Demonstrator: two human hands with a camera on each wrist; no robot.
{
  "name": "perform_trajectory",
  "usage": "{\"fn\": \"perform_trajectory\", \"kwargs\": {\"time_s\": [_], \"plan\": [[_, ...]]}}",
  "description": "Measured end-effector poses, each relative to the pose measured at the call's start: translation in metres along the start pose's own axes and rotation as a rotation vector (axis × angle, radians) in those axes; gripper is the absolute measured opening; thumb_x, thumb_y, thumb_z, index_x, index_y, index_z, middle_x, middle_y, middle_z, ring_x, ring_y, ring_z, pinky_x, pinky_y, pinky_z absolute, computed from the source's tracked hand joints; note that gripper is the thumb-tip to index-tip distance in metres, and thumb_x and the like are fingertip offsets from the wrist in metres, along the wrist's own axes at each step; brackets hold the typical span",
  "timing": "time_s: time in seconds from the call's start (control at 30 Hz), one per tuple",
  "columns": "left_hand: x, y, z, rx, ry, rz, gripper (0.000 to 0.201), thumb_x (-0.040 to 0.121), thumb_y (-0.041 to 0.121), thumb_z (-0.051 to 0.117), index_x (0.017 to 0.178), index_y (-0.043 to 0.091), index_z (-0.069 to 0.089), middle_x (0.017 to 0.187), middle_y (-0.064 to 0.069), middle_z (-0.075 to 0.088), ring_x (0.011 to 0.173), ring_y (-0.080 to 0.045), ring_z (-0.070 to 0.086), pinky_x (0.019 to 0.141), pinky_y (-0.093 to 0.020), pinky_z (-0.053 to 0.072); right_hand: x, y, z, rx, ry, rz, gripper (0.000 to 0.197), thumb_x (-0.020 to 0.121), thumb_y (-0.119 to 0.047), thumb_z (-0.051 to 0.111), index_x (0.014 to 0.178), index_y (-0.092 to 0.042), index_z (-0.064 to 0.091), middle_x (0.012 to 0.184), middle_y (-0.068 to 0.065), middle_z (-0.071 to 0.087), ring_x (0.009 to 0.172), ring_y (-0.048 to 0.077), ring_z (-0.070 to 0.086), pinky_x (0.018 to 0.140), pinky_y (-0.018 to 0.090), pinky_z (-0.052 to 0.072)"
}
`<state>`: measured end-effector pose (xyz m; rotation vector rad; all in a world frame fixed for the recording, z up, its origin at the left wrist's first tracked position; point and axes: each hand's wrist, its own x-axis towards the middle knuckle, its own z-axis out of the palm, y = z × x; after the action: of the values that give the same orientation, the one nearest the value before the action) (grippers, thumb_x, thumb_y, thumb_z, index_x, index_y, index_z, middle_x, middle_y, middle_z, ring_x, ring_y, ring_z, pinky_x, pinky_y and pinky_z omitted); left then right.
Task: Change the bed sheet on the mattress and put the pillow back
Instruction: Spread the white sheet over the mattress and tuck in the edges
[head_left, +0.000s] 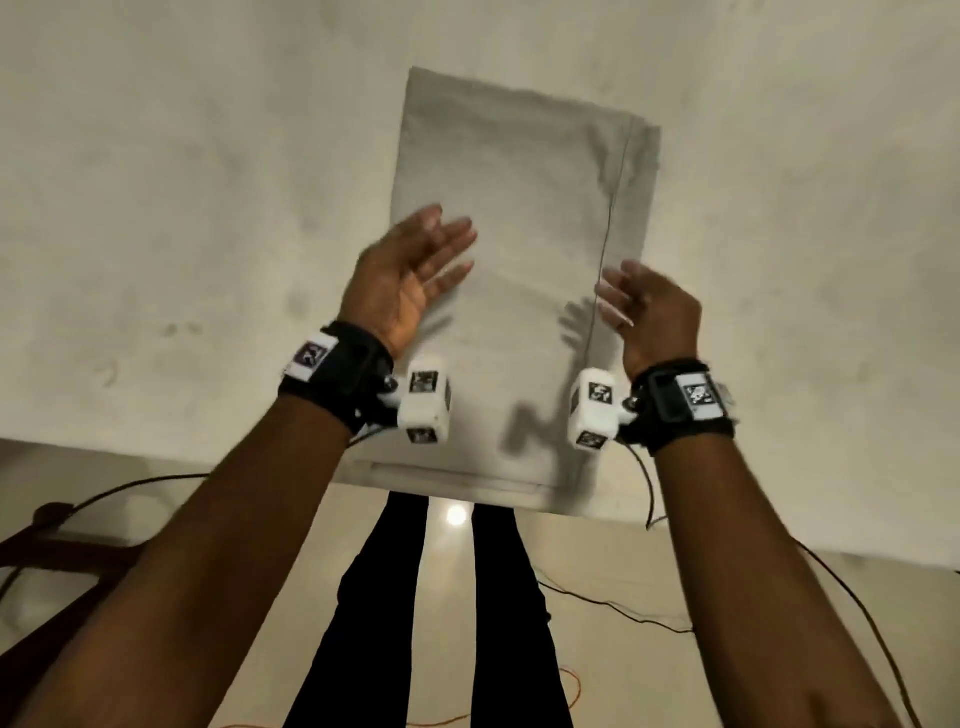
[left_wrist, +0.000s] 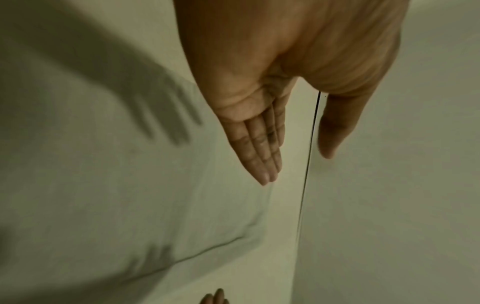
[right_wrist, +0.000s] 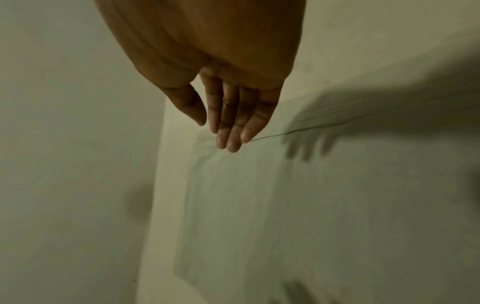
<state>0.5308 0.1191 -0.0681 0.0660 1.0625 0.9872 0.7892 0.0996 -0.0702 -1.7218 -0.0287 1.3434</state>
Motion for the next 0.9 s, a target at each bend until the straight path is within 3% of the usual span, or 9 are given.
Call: {"fn": "perform_trajectory", "kwargs": {"time_s": [0.1, 0.2, 0.33, 0.5, 0.6, 0.7, 0.77, 0.83, 0.9], "plan": [[-0.016, -0.056, -0.041, 0.373, 0.127, -0.068, 0.038, 0.092, 0.01, 0.068, 0.129, 0.007, 0.059, 0.117, -0.015, 0.073, 0.111, -0.029, 0.07, 0.093, -0.045, 0.057, 0.005, 0.061, -0.036, -0.216, 0.144, 0.056, 0.016, 0.085, -0.005, 0.06, 0.096, -0.003, 0.071, 0.085, 0.014, 0.073, 0.062, 0.021, 0.069, 0.057, 0.027, 0.053], [-0.036, -0.107, -0.088, 0.706, 0.192, -0.075, 0.048, 0.076, 0.012, 0.083, 0.12, 0.008, 0.065, 0.102, -0.009, 0.075, 0.095, -0.023, 0.071, 0.085, -0.043, 0.058, 0.007, 0.13, -0.084, -0.509, 0.248, 0.052, 0.017, 0.074, -0.015, 0.067, 0.089, -0.011, 0.075, 0.088, 0.013, 0.075, 0.08, 0.028, 0.071, 0.076, 0.042, 0.059], [-0.056, -0.163, -0.131, 1.126, 0.138, -0.098, 0.044, 0.071, 0.008, 0.086, 0.11, 0.017, 0.069, 0.095, -0.001, 0.074, 0.085, -0.017, 0.071, 0.085, -0.041, 0.06, -0.015, 0.184, -0.128, -0.748, 0.316, 0.053, 0.027, 0.08, -0.007, 0.072, 0.106, -0.007, 0.068, 0.102, 0.01, 0.072, 0.093, 0.024, 0.065, 0.091, 0.031, 0.05], [-0.065, -0.197, -0.145, 1.414, -0.025, -0.086, 0.06, 0.067, 0.016, 0.087, 0.121, 0.022, 0.062, 0.096, 0.009, 0.069, 0.084, -0.011, 0.068, 0.084, -0.036, 0.057, -0.038, 0.219, -0.143, -0.732, 0.313, 0.096, 0.035, 0.078, -0.006, 0.072, 0.111, -0.015, 0.063, 0.102, 0.003, 0.068, 0.099, 0.026, 0.066, 0.095, 0.04, 0.052], [-0.06, -0.201, -0.138, 1.51, -0.051, -0.061, 0.062, 0.067, 0.021, 0.087, 0.123, 0.021, 0.058, 0.096, 0.009, 0.066, 0.085, -0.014, 0.066, 0.08, -0.034, 0.054, -0.042, 0.223, -0.142, -0.462, 0.231, 0.23, 0.038, 0.078, -0.011, 0.078, 0.109, -0.021, 0.058, 0.106, 0.005, 0.068, 0.087, 0.032, 0.07, 0.079, 0.051, 0.06], [-0.056, -0.204, -0.128, 1.603, -0.099, -0.019, 0.071, 0.066, 0.029, 0.088, 0.128, 0.022, 0.055, 0.103, 0.009, 0.065, 0.094, -0.018, 0.065, 0.081, -0.036, 0.054, -0.045, 0.216, -0.131, -0.261, 0.11, 0.294, 0.039, 0.078, -0.025, 0.084, 0.107, -0.019, 0.058, 0.108, 0.007, 0.075, 0.077, 0.037, 0.072, 0.067, 0.048, 0.056], [-0.057, -0.21, -0.122, 1.688, -0.158, 0.039, 0.084, 0.064, 0.035, 0.089, 0.138, 0.023, 0.05, 0.119, 0.004, 0.063, 0.109, -0.021, 0.063, 0.087, -0.039, 0.054, -0.046, 0.208, -0.123, -0.282, 0.071, 0.239, 0.034, 0.081, -0.023, 0.082, 0.11, -0.01, 0.068, 0.105, 0.006, 0.076, 0.083, 0.031, 0.072, 0.07, 0.044, 0.058], [-0.058, -0.216, -0.112, 1.796, -0.233, 0.089, 0.099, 0.063, 0.042, 0.089, 0.148, 0.021, 0.043, 0.135, -0.004, 0.057, 0.121, -0.028, 0.056, 0.092, -0.044, 0.053, -0.044, 0.2, -0.116, -0.247, 0.035, 0.264, 0.036, 0.082, -0.016, 0.081, 0.115, -0.006, 0.071, 0.108, 0.009, 0.076, 0.095, 0.028, 0.073, 0.081, 0.044, 0.061], [-0.056, -0.222, -0.099, 1.882, -0.259, 0.141, 0.105, 0.061, 0.045, 0.089, 0.15, 0.015, 0.041, 0.136, -0.011, 0.055, 0.119, -0.032, 0.055, 0.089, -0.047, 0.054, -0.04, 0.192, -0.109, -0.195, -0.023, 0.32, 0.039, 0.08, -0.009, 0.079, 0.117, 0.001, 0.069, 0.111, 0.016, 0.074, 0.101, 0.033, 0.072, 0.088, 0.047, 0.059]]}}
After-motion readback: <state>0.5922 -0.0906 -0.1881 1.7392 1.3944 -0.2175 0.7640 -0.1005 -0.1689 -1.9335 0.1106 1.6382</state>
